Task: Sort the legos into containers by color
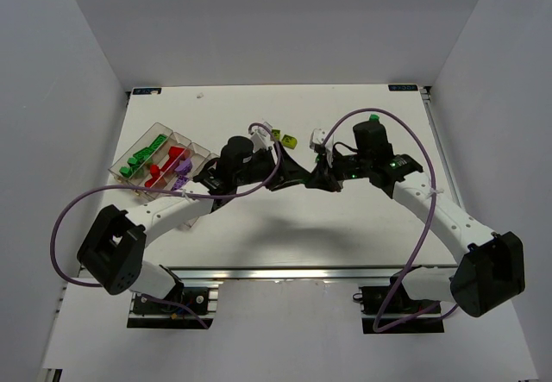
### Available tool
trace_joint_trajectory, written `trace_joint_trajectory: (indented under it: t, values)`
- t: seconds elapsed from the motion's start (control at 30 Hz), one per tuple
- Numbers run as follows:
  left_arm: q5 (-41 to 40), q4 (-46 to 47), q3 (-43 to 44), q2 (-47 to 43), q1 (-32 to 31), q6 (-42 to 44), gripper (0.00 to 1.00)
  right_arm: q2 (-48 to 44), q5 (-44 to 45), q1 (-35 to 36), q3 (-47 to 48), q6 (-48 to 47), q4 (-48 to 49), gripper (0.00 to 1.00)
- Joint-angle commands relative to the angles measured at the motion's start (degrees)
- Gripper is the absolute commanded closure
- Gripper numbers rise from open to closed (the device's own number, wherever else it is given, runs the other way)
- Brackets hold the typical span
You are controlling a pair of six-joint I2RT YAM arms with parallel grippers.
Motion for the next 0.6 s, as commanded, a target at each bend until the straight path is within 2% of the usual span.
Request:
trace_joint_trajectory:
  t: [0.0, 0.13, 0.33, 0.57]
  values:
    - [1.8, 1.2, 1.9, -0.3, -0.5, 1.3, 0.35, -0.2, -2.7, 0.2, 2.9, 0.0, 1.6, 1.00]
    - [2.1, 0.9, 2.1, 0.6, -0.5, 1.8, 0.45, -0.7, -2.7, 0.2, 2.7, -0.1, 1.8, 1.00]
    - [1.9, 0.2, 2.4, 1.1, -0.5, 2.5, 0.52, -1.6, -3.3, 0.2, 2.2, -0.4, 1.8, 1.00]
    - [3.7, -0.6, 2.9, 1.7, -0.5, 3.3, 0.81, -1.0, -2.6, 0.2, 2.4, 0.3, 2.6, 1.00]
